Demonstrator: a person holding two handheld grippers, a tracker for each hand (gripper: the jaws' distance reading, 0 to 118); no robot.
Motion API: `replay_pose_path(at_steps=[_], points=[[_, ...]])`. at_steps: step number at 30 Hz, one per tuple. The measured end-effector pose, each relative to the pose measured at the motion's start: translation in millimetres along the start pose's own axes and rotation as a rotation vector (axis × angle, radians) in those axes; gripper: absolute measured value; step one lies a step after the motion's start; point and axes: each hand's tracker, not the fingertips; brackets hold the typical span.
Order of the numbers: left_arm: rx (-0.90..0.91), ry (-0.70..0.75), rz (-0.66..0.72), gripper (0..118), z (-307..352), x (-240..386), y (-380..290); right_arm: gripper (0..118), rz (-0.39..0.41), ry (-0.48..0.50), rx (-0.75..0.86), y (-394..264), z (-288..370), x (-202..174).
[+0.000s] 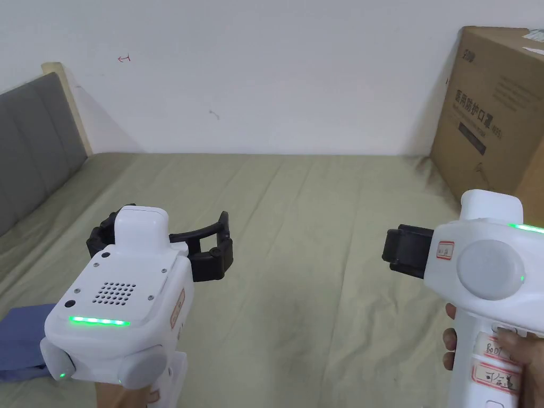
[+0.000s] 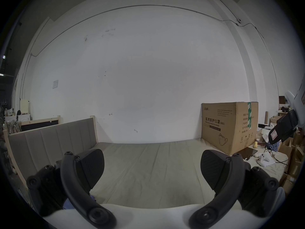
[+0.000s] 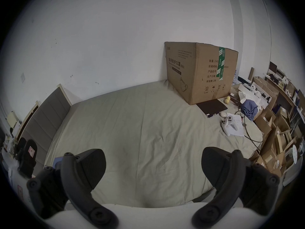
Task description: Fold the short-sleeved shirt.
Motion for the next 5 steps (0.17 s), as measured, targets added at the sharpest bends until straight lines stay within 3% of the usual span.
replay_pose_path(at_steps=[5], points=[[0.002,-0.001,0.007,115,0.6,-0.4,1.2,111,0.021,-0.022,0.022,-3.2,-2.5,0.4]])
